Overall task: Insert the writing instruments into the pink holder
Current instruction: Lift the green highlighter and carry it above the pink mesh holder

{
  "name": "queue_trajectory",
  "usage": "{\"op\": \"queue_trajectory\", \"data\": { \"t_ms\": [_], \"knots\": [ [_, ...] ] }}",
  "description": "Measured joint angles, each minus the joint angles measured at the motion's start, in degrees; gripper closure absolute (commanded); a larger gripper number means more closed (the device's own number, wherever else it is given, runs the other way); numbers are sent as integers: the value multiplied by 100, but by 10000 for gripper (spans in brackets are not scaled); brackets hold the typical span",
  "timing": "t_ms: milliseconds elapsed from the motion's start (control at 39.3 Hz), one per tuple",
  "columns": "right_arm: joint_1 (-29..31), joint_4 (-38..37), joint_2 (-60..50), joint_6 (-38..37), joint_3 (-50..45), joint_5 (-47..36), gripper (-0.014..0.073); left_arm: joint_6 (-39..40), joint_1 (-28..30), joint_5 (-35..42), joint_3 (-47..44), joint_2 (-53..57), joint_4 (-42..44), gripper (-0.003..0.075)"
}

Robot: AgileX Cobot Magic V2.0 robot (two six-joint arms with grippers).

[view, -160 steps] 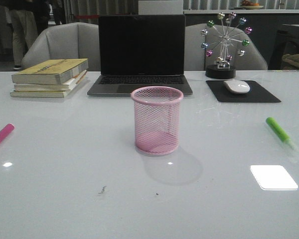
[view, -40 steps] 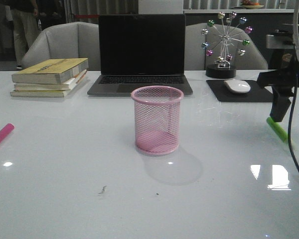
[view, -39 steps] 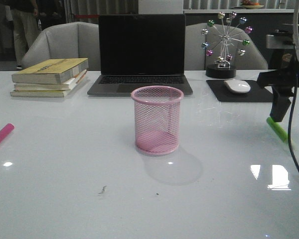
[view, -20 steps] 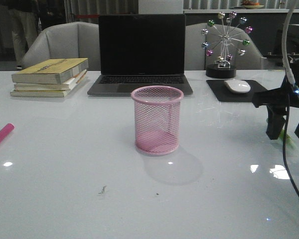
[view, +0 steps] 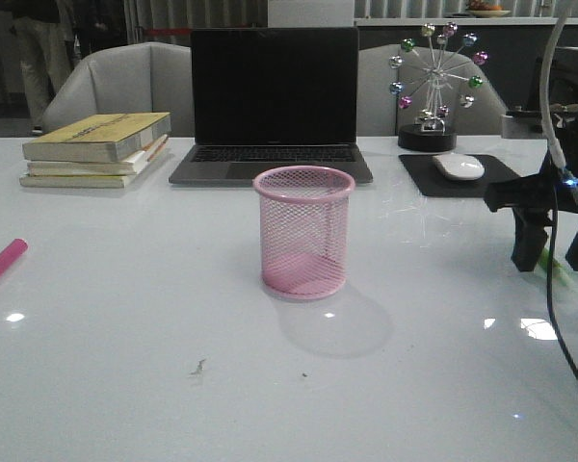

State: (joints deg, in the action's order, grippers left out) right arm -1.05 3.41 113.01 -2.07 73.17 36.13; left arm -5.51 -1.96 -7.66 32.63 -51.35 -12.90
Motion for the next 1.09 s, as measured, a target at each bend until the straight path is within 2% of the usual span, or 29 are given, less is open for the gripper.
{"op": "queue_trajectory", "data": {
  "t_ms": [203, 331, 610, 788, 1094],
  "knots": [
    [0, -35, 35, 0, 33, -36, 477, 0, 0, 0, 0, 0, 0, 327],
    [0, -35, 95, 0, 54, -35, 570, 0, 0, 0, 0, 0, 0, 327],
    [0, 3, 173, 0, 144, 3, 572, 0, 0, -60, 0, 0, 0, 327],
    [-13, 249, 57, 0, 70, -254, 572, 0, 0, -186, 0, 0, 0, 327],
    [-650, 395, -941, 0, 12, -988, 572, 0, 0, -236, 0, 0, 0, 327]
  ]
}}
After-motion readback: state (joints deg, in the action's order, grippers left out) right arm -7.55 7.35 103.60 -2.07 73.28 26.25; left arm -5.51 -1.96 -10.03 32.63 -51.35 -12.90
